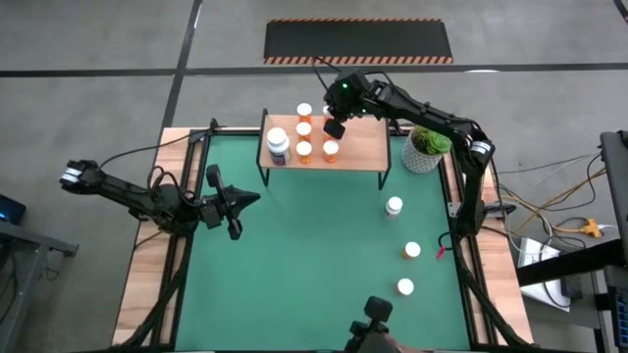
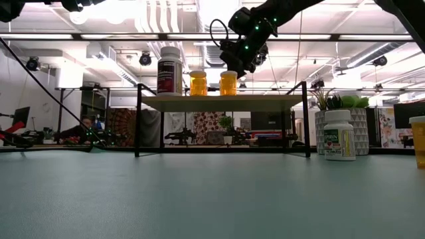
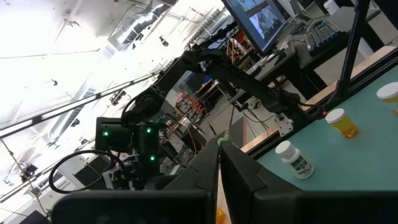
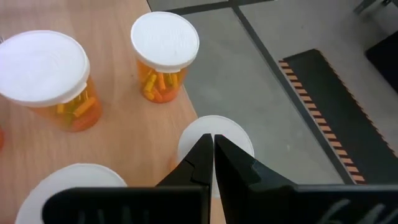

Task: Pick and place medicine bottles onto shelf by color
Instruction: Adjust the orange pill bottles on the shelf, then put the white medicine bottle on the shelf

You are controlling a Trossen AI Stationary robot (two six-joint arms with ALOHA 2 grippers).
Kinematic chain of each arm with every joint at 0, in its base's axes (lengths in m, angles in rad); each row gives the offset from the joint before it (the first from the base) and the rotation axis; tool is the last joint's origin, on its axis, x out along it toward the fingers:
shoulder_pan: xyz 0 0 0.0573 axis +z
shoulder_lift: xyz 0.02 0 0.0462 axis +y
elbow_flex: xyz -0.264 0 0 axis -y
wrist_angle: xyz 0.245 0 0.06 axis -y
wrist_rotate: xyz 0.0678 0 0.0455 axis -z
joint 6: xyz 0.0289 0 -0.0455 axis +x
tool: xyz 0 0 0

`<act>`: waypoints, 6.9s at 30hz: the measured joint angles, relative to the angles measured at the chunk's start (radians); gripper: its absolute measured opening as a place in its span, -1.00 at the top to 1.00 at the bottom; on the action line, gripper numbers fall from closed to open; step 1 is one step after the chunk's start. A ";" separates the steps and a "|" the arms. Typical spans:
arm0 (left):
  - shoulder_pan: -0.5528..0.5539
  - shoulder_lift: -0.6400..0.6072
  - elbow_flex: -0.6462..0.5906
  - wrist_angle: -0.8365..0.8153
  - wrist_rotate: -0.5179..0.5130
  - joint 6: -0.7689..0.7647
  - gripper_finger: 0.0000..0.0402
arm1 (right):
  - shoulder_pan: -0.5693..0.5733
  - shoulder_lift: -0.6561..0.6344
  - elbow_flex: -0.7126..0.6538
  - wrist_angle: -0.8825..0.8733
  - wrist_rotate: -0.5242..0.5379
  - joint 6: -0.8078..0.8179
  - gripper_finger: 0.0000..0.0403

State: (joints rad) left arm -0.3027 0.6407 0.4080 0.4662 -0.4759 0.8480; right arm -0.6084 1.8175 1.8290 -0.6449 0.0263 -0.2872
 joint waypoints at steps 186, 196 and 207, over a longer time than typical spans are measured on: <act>0.000 0.027 0.000 0.042 0.000 0.024 1.00 | 0.290 -0.052 0.321 -0.854 -0.062 -0.209 0.05; 0.000 0.027 0.000 0.042 0.000 0.024 1.00 | 0.162 -0.027 0.331 -0.857 -0.139 -0.231 0.04; 0.000 0.027 0.000 0.042 0.000 0.029 1.00 | 0.134 -0.027 0.285 -0.788 -0.143 -0.227 0.03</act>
State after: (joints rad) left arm -0.3025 0.6674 0.4084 0.5079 -0.4755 0.8772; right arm -0.4740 1.7905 2.1140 -1.4325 -0.1165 -0.5144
